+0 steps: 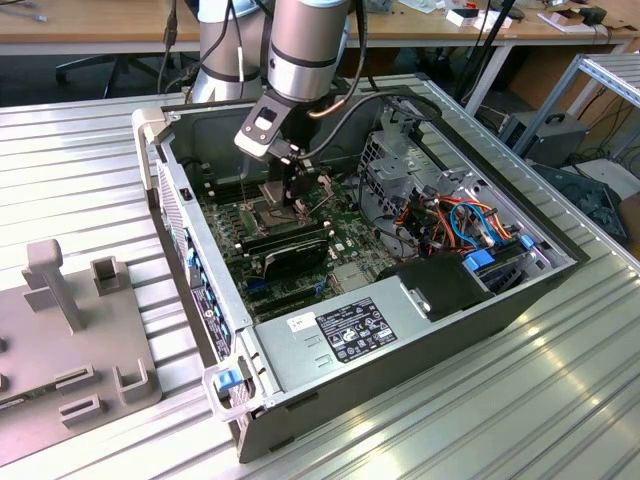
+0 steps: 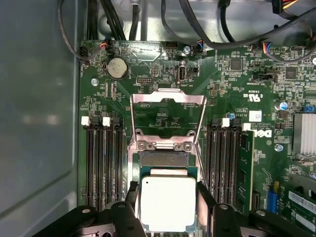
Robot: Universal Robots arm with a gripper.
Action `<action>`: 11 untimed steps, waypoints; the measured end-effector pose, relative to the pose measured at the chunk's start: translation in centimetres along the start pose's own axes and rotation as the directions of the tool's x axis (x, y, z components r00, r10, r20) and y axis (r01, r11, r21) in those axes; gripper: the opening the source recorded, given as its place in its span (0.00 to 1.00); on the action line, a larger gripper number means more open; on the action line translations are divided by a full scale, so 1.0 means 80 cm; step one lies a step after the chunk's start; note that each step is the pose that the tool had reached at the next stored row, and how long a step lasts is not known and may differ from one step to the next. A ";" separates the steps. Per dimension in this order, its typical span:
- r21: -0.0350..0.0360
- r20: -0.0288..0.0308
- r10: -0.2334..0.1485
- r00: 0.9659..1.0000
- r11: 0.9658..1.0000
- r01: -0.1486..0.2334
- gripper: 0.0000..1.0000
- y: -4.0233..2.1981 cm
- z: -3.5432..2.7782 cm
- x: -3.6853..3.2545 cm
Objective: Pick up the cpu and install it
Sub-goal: 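Place the cpu into insertion slot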
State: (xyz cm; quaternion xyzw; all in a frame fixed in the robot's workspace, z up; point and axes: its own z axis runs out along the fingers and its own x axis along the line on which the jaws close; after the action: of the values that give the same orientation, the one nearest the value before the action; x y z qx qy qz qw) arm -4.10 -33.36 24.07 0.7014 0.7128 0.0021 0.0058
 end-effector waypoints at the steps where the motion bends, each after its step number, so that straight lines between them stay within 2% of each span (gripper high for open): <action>1: 0.000 0.000 0.000 1.000 1.000 0.000 0.55 0.0000 0.0023 0.0003; 3: 0.000 0.000 0.000 1.000 1.000 0.000 0.55 -0.0001 0.0081 0.0007; 11: 0.000 0.000 0.000 1.000 1.000 0.000 0.55 -0.0001 0.0088 0.0007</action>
State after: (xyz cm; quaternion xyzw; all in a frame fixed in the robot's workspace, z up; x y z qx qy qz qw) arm -4.10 -33.31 23.37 0.7014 0.7128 0.0021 0.0059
